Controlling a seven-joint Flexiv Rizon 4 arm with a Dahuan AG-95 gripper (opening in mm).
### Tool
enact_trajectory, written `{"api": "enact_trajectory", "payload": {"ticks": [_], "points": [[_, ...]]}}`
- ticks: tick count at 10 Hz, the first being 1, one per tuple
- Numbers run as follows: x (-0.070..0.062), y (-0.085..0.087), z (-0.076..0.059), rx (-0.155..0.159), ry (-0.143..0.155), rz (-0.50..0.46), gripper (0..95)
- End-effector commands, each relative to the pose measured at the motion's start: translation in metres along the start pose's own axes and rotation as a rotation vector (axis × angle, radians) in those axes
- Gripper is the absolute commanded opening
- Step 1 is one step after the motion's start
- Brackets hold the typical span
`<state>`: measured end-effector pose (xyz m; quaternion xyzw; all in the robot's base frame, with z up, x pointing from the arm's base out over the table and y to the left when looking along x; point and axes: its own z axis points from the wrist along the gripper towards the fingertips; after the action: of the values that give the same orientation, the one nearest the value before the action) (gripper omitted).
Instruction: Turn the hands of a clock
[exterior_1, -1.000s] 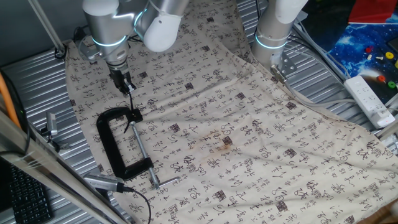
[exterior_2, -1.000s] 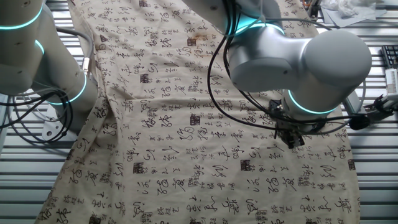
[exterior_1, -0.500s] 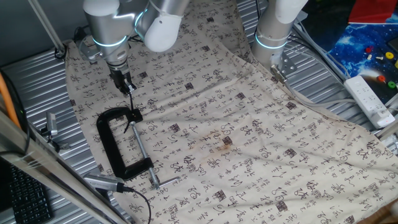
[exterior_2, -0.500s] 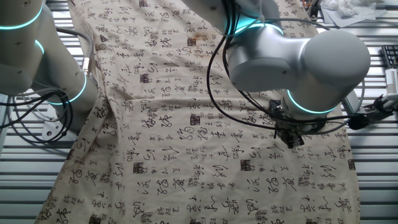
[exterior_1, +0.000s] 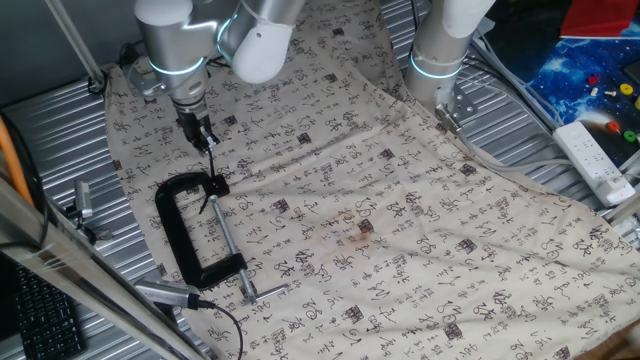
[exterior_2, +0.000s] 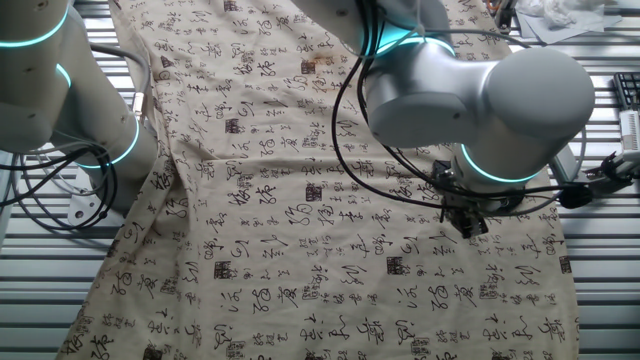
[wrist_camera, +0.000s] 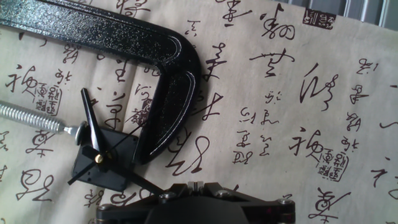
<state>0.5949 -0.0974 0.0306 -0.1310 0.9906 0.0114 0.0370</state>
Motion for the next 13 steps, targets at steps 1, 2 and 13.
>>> {"api": "enact_trajectory", "payload": {"ticks": [1,2,13], "points": [[0.0007,0.0002,0.0001,0.001,-0.001,0.003,0.0],[0.001,0.0003,0.0002,0.001,-0.001,0.003,0.0],[0.0034,0.0021,-0.0004,0.001,0.0,0.023,0.0]]}}
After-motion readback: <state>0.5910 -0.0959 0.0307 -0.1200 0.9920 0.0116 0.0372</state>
